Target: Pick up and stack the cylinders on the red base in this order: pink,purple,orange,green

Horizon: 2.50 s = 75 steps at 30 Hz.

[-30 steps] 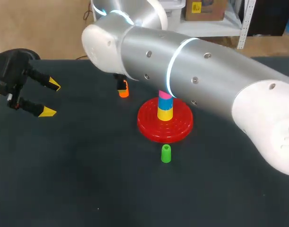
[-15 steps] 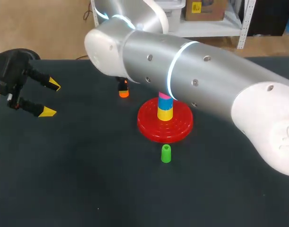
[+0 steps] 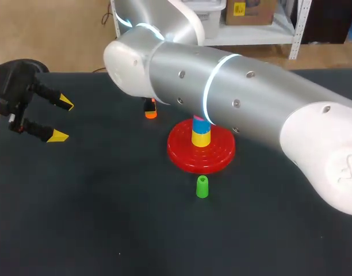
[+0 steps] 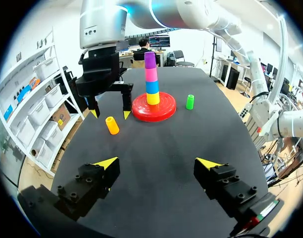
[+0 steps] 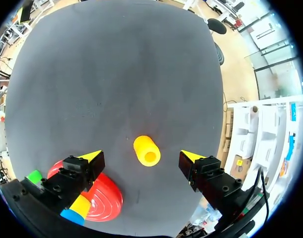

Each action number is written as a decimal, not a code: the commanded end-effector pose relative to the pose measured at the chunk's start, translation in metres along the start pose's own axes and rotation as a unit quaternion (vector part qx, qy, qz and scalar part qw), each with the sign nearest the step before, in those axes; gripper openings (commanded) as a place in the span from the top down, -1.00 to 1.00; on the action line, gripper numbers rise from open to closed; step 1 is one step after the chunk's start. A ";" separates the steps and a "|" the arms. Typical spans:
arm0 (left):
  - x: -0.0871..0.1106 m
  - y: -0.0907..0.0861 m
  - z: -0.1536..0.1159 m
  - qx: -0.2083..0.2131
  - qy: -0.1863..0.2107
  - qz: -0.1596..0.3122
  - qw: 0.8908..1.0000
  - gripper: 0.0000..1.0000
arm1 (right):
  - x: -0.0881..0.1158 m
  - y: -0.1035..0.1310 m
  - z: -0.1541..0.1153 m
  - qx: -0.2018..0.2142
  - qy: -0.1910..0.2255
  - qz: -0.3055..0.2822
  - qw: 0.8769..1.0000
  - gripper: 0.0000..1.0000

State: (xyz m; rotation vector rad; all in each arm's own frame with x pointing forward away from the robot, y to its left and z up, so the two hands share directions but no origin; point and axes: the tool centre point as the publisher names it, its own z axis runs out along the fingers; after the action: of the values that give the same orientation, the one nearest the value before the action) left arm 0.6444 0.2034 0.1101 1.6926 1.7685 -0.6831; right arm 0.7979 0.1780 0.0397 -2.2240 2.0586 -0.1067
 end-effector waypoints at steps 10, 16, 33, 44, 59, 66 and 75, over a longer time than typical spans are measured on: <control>0.001 -0.001 0.000 -0.002 -0.001 0.001 1.000 -1.00 | -0.005 -0.011 0.007 -0.223 -0.003 -0.007 0.975 -1.00; 0.001 -0.001 0.000 -0.002 -0.001 0.001 1.000 -1.00 | -0.004 -0.013 0.011 -0.244 -0.002 -0.005 0.970 -1.00; 0.001 -0.001 0.000 -0.002 -0.001 0.001 1.000 -1.00 | -0.005 -0.013 0.015 -0.264 0.011 -0.011 0.964 -0.73; 0.001 -0.001 0.000 -0.002 -0.001 0.001 1.000 -1.00 | -0.003 -0.011 0.016 -0.267 0.012 -0.010 0.963 -0.69; 0.001 -0.001 0.000 -0.002 -0.001 0.001 1.000 -1.00 | -0.002 -0.011 0.021 -0.264 0.017 -0.012 0.964 1.00; 0.001 -0.001 0.000 -0.002 -0.001 0.001 1.000 -1.00 | -0.003 -0.012 0.021 -0.264 0.016 -0.014 0.964 1.00; 0.001 -0.001 0.000 -0.002 -0.001 0.001 1.000 -1.00 | -0.001 -0.015 0.005 -0.247 0.009 -0.009 0.969 1.00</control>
State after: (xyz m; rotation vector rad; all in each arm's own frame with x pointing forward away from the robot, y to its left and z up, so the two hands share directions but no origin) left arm 0.6444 0.2034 0.1101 1.6926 1.7685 -0.6831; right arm 0.8084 0.1781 0.0291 -2.2322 2.0200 -0.1551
